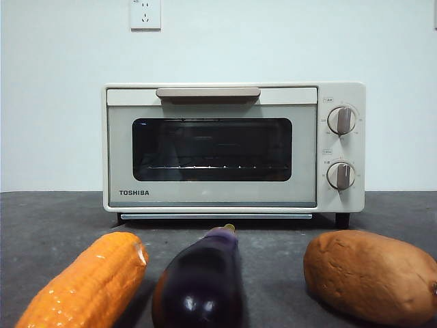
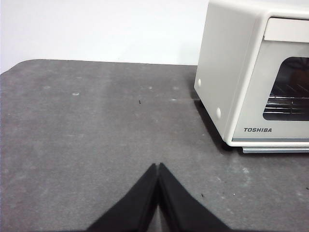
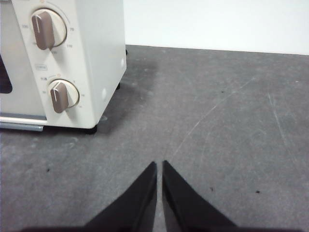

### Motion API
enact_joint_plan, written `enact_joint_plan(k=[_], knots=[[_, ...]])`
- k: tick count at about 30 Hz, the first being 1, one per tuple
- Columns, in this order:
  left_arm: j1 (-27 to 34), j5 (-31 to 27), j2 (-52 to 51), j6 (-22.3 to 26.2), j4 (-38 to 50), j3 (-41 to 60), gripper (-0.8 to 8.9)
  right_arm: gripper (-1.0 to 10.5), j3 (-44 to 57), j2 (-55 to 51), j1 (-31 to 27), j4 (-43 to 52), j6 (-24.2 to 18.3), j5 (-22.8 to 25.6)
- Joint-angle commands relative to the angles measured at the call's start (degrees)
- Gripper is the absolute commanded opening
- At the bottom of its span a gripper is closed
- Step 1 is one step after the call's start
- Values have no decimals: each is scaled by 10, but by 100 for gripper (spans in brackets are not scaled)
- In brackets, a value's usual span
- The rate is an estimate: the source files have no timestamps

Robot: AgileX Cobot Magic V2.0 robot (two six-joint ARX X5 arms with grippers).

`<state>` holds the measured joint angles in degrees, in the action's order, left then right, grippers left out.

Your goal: Take the eggplant from the table,put the eggplant in the oven

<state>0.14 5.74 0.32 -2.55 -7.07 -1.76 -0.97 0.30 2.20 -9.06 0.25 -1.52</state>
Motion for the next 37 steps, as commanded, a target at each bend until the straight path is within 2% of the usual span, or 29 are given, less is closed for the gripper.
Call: enact_joint_plan(k=[1,4,6,8,13,18,26,37], knots=[[1,-2,0,-28,7,16,6,4,2,-1,0,22,8,0],[1,2,0,-99,7,16,6,3,2,-1,0,53,17,0],[1,5,0,-149,7,16,6,4,2,-1,0,72,50,0],[1,5,0,-177,9,16,6,4,2,-1,0,84,89,0],[1,10,0,-223,24,14,6,3,2,-1,0,117,173,-2],[1,17,0,-233,8,-2,6,3,-9,-1,0,123,228,-5],[1,18,28,-243,-71,-67,6,3,-75,5,0,52,236,-17],[1,60,184,-222,-100,-203,6,3,-247,109,0,-63,231,-23]])
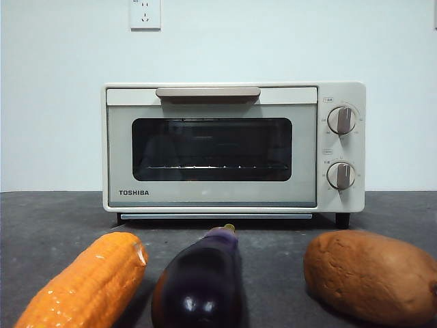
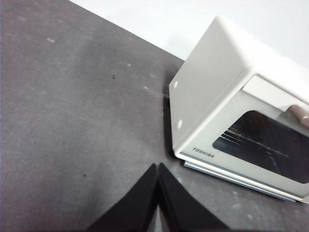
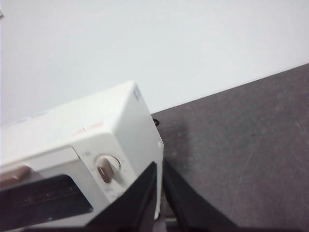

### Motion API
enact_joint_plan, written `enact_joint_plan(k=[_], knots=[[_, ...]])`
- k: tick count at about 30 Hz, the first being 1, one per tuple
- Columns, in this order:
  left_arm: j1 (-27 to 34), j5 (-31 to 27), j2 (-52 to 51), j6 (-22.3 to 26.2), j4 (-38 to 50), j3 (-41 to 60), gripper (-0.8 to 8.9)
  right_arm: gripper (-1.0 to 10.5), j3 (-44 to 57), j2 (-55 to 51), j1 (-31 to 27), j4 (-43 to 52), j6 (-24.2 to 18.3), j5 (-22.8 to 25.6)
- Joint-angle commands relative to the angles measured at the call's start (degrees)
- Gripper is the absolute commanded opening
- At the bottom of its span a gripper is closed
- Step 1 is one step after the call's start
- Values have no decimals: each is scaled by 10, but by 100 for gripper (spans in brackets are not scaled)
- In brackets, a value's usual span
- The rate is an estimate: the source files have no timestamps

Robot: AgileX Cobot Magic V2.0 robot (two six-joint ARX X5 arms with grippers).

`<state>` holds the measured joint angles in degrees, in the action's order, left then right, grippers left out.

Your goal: Take the eggplant from the table,put the eggplant in the oven

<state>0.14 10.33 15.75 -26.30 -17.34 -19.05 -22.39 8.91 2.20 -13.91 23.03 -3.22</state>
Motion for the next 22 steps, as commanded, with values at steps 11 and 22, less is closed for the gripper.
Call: enact_joint_plan(k=[11,22], knots=[[-4,124,224,84,-58,-195,6,20,-199,197,0,-174,-46,-138],[-52,152,315,107,-68,-259,6,362,-244,331,12,-218,24,-342]])
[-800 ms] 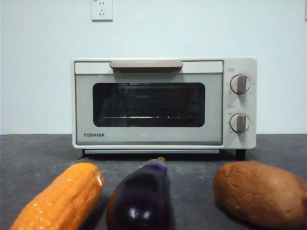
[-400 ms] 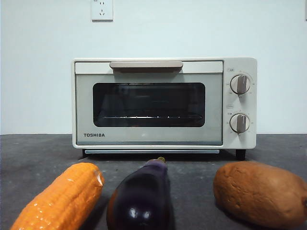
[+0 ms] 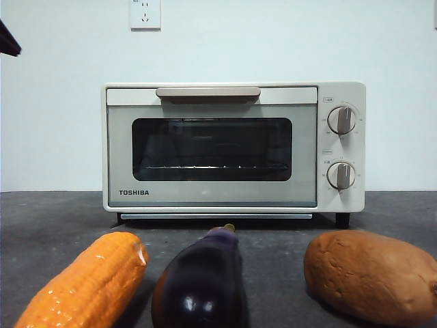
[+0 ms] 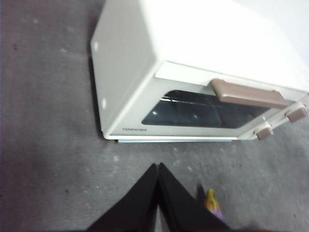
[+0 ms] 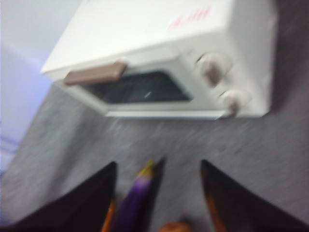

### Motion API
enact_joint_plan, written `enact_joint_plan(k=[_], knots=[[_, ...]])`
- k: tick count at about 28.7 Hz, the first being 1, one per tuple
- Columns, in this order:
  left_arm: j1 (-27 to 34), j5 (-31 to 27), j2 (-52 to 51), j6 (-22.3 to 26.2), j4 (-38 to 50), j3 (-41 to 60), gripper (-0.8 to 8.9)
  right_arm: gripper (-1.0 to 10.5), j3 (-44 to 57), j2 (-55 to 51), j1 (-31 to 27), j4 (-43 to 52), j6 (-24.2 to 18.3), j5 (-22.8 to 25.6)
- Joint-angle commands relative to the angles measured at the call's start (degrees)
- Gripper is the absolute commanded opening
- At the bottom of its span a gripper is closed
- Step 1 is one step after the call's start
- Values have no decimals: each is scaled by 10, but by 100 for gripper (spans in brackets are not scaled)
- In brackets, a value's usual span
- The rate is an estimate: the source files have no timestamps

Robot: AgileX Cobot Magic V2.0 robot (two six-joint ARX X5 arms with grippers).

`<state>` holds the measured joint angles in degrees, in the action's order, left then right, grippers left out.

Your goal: Take the eggplant from the table,put the eggplant in the oven

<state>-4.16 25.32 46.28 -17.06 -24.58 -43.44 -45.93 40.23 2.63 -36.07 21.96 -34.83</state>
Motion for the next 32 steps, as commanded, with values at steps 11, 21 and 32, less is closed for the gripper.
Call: enact_joint_plan(k=[11,21,32], knots=[[-43,2,18,15,4,-16,6,363,-9,110,153,71,97,-38],[-43,2,18,17,4,-16,6,363,-45,242,346,65,111,165],[-43,2,18,31,1,-16,6,363,-207,539,480,-20,127,293]])
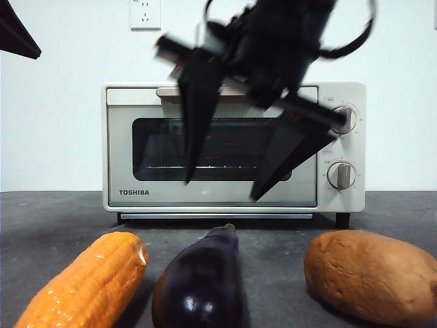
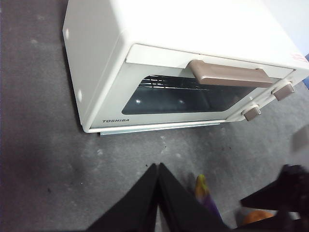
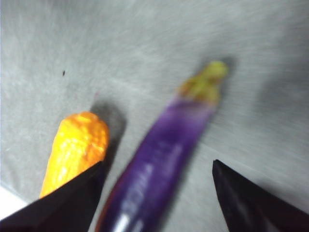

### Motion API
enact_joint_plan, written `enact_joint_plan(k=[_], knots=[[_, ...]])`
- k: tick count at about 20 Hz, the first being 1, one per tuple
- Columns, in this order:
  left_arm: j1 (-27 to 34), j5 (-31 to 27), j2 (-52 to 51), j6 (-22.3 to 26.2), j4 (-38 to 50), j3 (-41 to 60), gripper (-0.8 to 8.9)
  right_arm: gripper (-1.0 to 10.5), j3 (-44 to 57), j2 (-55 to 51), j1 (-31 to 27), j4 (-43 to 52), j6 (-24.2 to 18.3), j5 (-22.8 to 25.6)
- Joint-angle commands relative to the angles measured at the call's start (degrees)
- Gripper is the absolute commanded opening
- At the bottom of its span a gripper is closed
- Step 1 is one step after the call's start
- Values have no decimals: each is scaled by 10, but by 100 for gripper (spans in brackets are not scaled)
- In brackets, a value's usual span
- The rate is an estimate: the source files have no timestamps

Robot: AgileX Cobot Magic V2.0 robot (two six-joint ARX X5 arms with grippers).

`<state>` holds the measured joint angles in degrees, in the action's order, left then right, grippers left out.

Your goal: Take the eggplant from the table,put the eggplant in the oven

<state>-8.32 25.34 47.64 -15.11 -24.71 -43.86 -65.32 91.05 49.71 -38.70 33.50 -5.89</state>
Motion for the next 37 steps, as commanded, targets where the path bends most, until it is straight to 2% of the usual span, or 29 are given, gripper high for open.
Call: enact_joint_plan(k=[1,8,16,21,24,29,34,37], knots=[[-1,1,4,12,3,-12,6,363,-15,47,12,12,20,4],[-1,1,4,16,3,-12,6,359,-16,116,12,32,26,3],[-1,2,4,16,0,-12,6,159,-16,116,12,49,35,-1],[-3,2,4,16,-5,-12,6,144,-37,100,12,18,31,-1],[-16,2,7,16,-5,-16,6,144,-64,68,12,-38,0,-1],[-62,2,50,16,0,-51,6,144,-95,-14,12,-148,-75,-1],[-132,-4,157,34,0,-144,6,144,-95,-129,12,-261,-163,0],[-169,-26,233,56,-16,-221,6,144,-95,-189,12,-315,-201,2]])
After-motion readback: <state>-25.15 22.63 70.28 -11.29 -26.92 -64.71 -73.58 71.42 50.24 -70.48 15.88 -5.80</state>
